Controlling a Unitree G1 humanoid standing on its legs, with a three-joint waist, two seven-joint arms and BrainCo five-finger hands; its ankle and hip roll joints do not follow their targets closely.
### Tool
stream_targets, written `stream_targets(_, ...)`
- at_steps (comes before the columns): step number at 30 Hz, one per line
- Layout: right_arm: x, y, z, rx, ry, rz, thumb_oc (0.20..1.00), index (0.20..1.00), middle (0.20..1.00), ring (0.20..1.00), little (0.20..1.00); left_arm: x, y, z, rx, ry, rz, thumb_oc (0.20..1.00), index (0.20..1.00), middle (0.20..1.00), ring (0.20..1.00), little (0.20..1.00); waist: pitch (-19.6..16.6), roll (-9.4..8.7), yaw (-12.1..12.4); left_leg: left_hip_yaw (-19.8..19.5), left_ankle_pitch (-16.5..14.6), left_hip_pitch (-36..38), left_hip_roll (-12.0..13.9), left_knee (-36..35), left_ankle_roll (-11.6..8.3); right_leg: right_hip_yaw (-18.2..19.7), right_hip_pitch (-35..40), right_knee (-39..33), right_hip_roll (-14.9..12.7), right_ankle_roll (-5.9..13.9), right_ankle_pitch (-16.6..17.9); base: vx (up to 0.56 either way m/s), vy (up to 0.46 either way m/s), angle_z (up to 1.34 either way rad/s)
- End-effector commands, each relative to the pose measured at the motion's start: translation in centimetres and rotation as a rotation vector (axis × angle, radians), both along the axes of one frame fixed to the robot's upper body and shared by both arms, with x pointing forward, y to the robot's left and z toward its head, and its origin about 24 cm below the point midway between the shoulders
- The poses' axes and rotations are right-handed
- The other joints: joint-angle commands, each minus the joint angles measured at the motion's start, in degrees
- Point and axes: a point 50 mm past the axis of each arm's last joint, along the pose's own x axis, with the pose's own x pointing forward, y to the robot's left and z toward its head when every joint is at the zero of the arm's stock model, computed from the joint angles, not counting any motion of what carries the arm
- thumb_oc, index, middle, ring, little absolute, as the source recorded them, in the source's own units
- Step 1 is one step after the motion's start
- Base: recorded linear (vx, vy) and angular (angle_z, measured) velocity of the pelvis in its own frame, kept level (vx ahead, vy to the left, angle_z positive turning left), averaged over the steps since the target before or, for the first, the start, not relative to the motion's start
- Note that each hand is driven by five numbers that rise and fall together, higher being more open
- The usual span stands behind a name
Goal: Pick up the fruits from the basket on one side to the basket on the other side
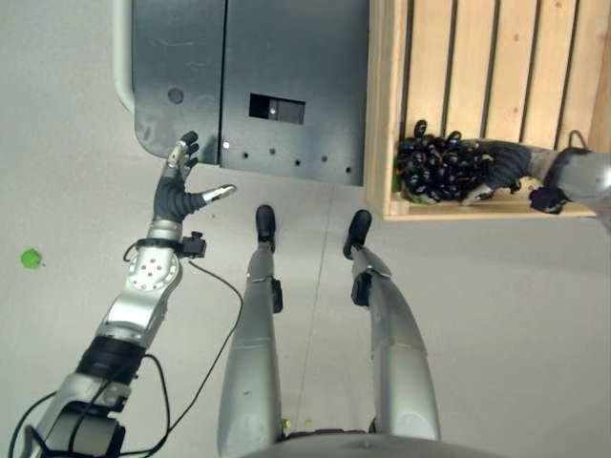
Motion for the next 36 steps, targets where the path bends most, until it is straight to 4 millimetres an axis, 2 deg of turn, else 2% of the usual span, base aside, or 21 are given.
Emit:
stream_targets(1,0.2,2.9,-1.8,0.116,0.059,0.12,1.0,1.0,1.0,1.0,1.0,-0.8,-0.4,2.1,-0.012,-0.126,-0.02,1.0,1.0,1.0,1.0,1.0,0.5,0.33,0.8,0.0,-5.4,1.0,0.3,5.2,0.37,1.1,1.2,0.1,-1.3,7.12,-0.6,0.0,0.002,-0.03)
stream_targets(3,0.7,4.3,-1.3,0.148,0.021,0.16,1.0,1.0,1.0,1.0,1.0,-0.7,-0.5,2.1,-0.021,-0.128,-0.02,1.0,1.0,1.0,1.0,1.0,0.5,0.54,1.1,0.0,-5.4,1.3,0.3,5.0,0.41,1.1,1.3,0.1,-1.3,7.06,-0.6,-0.01,0.004,-0.05)
stream_targets(8,1.1,5.9,-1.0,0.19,-0.011,0.198,1.0,1.0,1.0,1.0,1.0,-0.6,-0.6,2.1,-0.04,-0.132,-0.019,1.0,1.0,1.0,1.0,1.0,0.5,0.67,1.2,-0.2,-5.2,1.2,0.3,4.7,0.47,1.1,1.4,0.0,-1.2,6.95,-0.6,0.0,0.0,-0.02)
stream_targets(17,1.9,6.2,-3.2,0.318,-0.001,0.151,1.0,1.0,1.0,1.0,1.0,-0.3,-0.8,2.0,-0.061,-0.13,-0.013,1.0,1.0,1.0,1.0,1.0,0.5,0.87,1.6,-0.4,-5.0,1.2,0.1,4.6,0.58,0.8,1.5,0.1,-1.3,6.93,-0.6,0.0,0.0,0.0)
stream_targets(18,1.9,6.3,-3.2,0.32,-0.002,0.153,0.793,0.793,0.793,0.793,0.793,-0.3,-0.8,2.0,-0.063,-0.129,-0.008,1.0,1.0,1.0,1.0,1.0,0.5,0.85,1.6,-0.4,-5.0,1.2,0.1,4.7,0.61,0.8,1.5,0.2,-1.3,6.91,-0.7,0.0,0.0,0.0)
stream_targets(19,1.9,6.3,-3.4,0.329,0.0,0.148,0.526,0.526,0.526,0.526,0.526,-0.2,-0.8,1.9,-0.067,-0.127,-0.005,1.0,1.0,1.0,1.0,1.0,0.5,0.89,1.6,-0.4,-5.0,1.1,0.1,4.7,0.61,0.8,1.4,0.2,-1.3,6.9,-0.7,0.0,0.0,0.0)
stream_targets(20,2.0,6.4,-3.5,0.335,0.002,0.146,0.388,0.388,0.388,0.388,0.388,-0.2,-0.8,1.9,-0.069,-0.127,-0.004,1.0,1.0,1.0,1.0,1.0,0.5,0.94,1.6,-0.4,-5.0,1.0,0.1,4.7,0.61,0.7,1.4,0.1,-1.3,6.89,-0.7,0.0,0.0,0.0)
stream_targets(21,2.0,6.5,-3.6,0.344,0.0,0.146,0.319,0.319,0.319,0.319,0.319,-0.2,-0.8,2.0,-0.07,-0.13,-0.002,1.0,1.0,1.0,1.0,1.0,0.5,0.97,1.6,-0.4,-5.0,1.0,0.1,4.7,0.59,0.7,1.4,0.1,-1.2,6.86,-0.7,0.0,0.0,0.0)
stream_targets(23,2.0,6.6,-3.9,0.368,0.008,0.143,0.278,0.278,0.278,0.278,0.278,-0.2,-0.9,2.1,-0.075,-0.137,-0.003,1.0,1.0,1.0,1.0,1.0,0.5,0.95,1.6,-0.5,-4.9,0.9,0.1,4.7,0.62,0.7,1.4,0.2,-1.2,6.81,-0.7,0.0,0.0,0.0)
stream_targets(24,2.0,6.5,-4.1,0.379,0.008,0.137,0.2,0.2,0.2,0.2,0.2,-0.2,-1.0,2.1,-0.078,-0.137,-0.004,1.0,1.0,1.0,1.0,1.0,0.5,0.94,1.6,-0.5,-4.9,0.9,0.0,4.7,0.64,0.7,1.4,0.2,-1.2,6.81,-0.7,0.0,0.0,0.0)
stream_targets(34,1.9,6.3,-4.3,0.416,0.013,0.124,0.2,0.2,0.2,0.2,0.2,-0.2,-1.0,2.1,-0.075,-0.138,0.001,1.0,1.0,1.0,1.0,1.0,0.5,0.71,1.5,-0.7,-4.9,0.5,-0.1,4.9,0.64,0.6,1.1,0.2,-1.3,6.86,-0.6,0.01,0.0,0.0)
stream_targets(35,1.8,6.3,-5.0,0.423,0.033,0.118,0.2,0.2,0.2,0.2,0.2,-0.3,-1.0,1.6,-0.075,-0.121,0.001,1.0,1.0,1.0,1.0,1.0,0.5,0.79,1.6,-1.0,-6.8,2.3,0.1,5.2,0.36,0.9,2.6,0.9,-1.2,7.38,-2.4,0.07,0.0,0.0)
stream_targets(36,1.8,6.2,-5.1,0.429,0.035,0.115,0.2,0.2,0.2,0.2,0.2,-0.4,-1.0,1.6,-0.077,-0.12,0.001,1.0,1.0,1.0,1.0,1.0,0.5,0.79,1.6,-1.0,-6.8,2.3,0.0,5.2,0.38,0.9,2.6,0.9,-1.2,7.37,-2.4,0.0,0.0,0.0)
